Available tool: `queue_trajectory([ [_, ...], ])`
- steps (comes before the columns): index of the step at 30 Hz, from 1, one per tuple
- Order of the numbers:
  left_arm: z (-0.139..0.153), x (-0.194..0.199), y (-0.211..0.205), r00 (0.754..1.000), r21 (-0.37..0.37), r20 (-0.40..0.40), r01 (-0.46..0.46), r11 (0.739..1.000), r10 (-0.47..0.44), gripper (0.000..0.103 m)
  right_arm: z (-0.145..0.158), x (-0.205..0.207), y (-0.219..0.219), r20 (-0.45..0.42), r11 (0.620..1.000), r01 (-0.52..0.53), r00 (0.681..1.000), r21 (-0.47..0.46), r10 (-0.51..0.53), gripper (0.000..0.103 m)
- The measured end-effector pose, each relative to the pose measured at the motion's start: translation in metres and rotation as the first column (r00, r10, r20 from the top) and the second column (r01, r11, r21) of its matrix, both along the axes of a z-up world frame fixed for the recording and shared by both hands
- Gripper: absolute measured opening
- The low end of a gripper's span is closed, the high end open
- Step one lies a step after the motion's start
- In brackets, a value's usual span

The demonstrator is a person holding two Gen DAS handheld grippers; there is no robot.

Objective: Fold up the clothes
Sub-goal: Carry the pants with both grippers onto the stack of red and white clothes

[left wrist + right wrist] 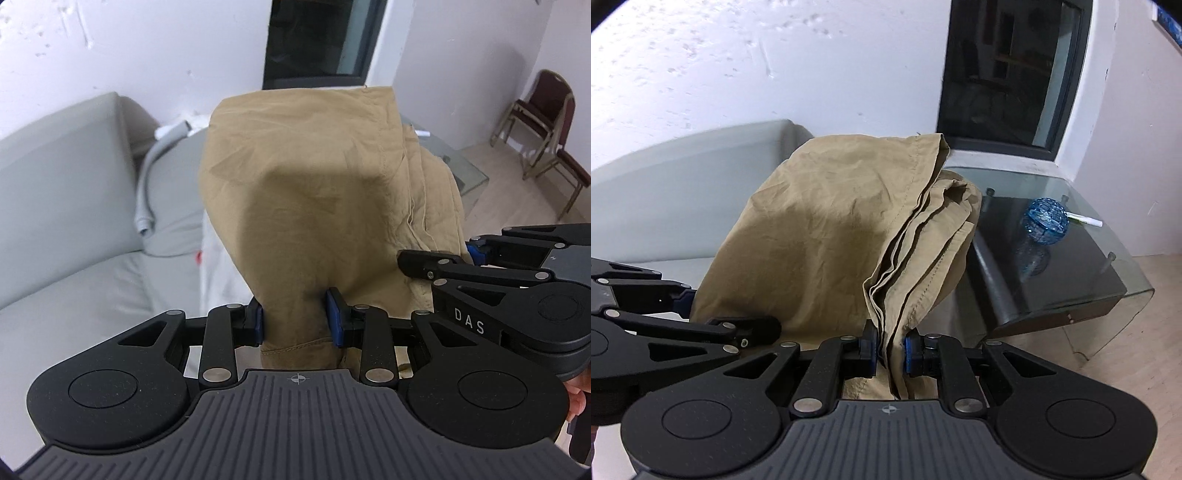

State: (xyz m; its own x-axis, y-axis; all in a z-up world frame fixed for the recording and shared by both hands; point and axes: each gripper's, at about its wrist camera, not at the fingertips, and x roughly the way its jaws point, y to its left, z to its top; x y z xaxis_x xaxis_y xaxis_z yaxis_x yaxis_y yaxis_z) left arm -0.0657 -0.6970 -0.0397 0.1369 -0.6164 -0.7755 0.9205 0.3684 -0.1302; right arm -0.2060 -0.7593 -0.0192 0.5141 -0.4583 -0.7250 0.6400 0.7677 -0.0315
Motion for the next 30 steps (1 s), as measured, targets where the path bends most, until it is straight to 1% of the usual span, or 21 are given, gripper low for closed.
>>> queue_trajectory([
  [1,-0.014,0.007,-0.014,1.0,0.026,-0.02,-0.015,1.0,0.015,0.039,-0.006,0.006,-0.013,-0.014,1.0,0.003,1.0,0.013,-0.002,0.016],
  [2,-0.019,0.01,-0.019,0.999,0.042,-0.028,-0.022,0.999,0.023,0.049,-0.018,0.014,-0.029,-0.036,0.999,0.014,0.999,0.047,-0.013,0.021],
  [4,-0.044,0.022,-0.035,0.996,0.135,-0.048,-0.066,0.989,0.073,0.058,-0.033,0.018,-0.043,-0.065,0.995,0.045,0.997,0.085,-0.04,0.032],
  [5,-0.051,0.029,-0.036,0.993,0.151,-0.071,-0.081,0.985,0.093,0.062,-0.043,0.016,-0.051,-0.068,0.989,0.079,0.995,0.124,-0.071,0.041],
  [7,-0.051,0.039,-0.026,0.99,0.117,-0.106,-0.082,0.99,0.095,0.063,-0.044,0.005,-0.052,-0.034,0.985,0.09,0.996,0.149,-0.085,0.045],
  [9,-0.043,0.045,-0.008,0.993,0.056,-0.097,-0.055,0.997,0.06,0.067,-0.036,-0.014,-0.044,0.003,0.989,0.06,0.998,0.133,-0.061,0.064],
  [11,-0.03,0.046,0.016,1.0,-0.015,-0.01,-0.01,1.0,0.01,0.076,-0.028,-0.034,-0.036,0.04,0.993,0.031,0.999,0.114,-0.036,0.074],
  [12,-0.025,0.046,0.024,1.0,-0.037,0.016,0.002,0.999,-0.001,0.076,-0.017,-0.054,-0.028,0.062,0.999,0.008,0.998,0.053,-0.011,0.076],
  [14,-0.017,0.043,0.037,0.999,-0.084,0.035,0.029,0.996,-0.026,0.072,-0.008,-0.064,-0.024,0.102,1.0,0.004,0.995,0.006,-0.005,0.075],
  [15,-0.014,0.042,0.042,0.998,-0.113,0.035,0.051,0.992,-0.047,0.069,-0.005,-0.068,-0.024,0.134,1.0,0.006,0.991,-0.021,-0.003,0.061],
  [16,-0.014,0.039,0.042,0.997,-0.137,0.041,0.068,0.988,-0.063,0.056,-0.001,-0.072,-0.025,0.165,0.999,0.008,0.986,-0.047,0.0,0.042],
  [17,-0.015,0.036,0.04,0.996,-0.159,0.052,0.083,0.984,-0.075,0.04,-0.003,-0.064,-0.027,0.18,0.999,0.01,0.984,-0.05,0.0,0.015],
  [18,-0.016,0.032,0.036,0.996,-0.165,0.056,0.083,0.983,-0.074,0.033,-0.005,-0.056,-0.03,0.196,0.999,0.011,0.981,-0.054,-0.001,0.007],
  [20,-0.019,0.02,0.027,0.997,-0.163,0.057,0.069,0.984,-0.061,0.025,-0.01,-0.041,-0.033,0.19,0.997,0.024,0.982,-0.069,-0.01,0.007],
  [22,-0.023,0.013,0.025,0.999,-0.137,0.03,0.02,0.99,-0.017,0.027,-0.022,-0.025,-0.034,0.121,0.991,0.066,0.991,-0.112,-0.052,0.013],
  [23,-0.023,0.011,0.03,1.0,-0.136,0.012,0.001,0.991,0.001,0.04,-0.03,-0.018,-0.034,0.077,0.985,0.096,0.993,-0.14,-0.085,0.022],
  [24,-0.023,0.011,0.038,1.0,-0.15,-0.02,-0.018,0.989,0.015,0.051,-0.038,-0.024,-0.036,0.126,0.992,0.115,0.986,-0.056,-0.107,0.031],
  [25,-0.027,0.012,0.05,0.998,-0.169,-0.063,-0.026,0.985,0.016,0.065,-0.039,-0.031,-0.037,0.157,0.994,0.108,0.982,-0.021,-0.104,0.041],
  [26,-0.03,0.013,0.057,0.997,-0.181,-0.083,-0.022,0.983,0.007,0.064,-0.044,-0.042,-0.036,0.209,0.995,0.091,0.973,0.039,-0.097,0.052],
  [29,-0.048,0.011,0.058,0.997,-0.149,-0.052,0.05,0.988,-0.058,0.059,-0.053,-0.051,-0.031,0.194,0.994,0.094,0.976,0.046,-0.101,0.052],
  [30,-0.054,0.013,0.052,0.997,-0.131,-0.061,0.039,0.991,-0.047,0.058,-0.055,-0.051,-0.028,0.18,0.994,0.096,0.978,0.042,-0.102,0.052],
])
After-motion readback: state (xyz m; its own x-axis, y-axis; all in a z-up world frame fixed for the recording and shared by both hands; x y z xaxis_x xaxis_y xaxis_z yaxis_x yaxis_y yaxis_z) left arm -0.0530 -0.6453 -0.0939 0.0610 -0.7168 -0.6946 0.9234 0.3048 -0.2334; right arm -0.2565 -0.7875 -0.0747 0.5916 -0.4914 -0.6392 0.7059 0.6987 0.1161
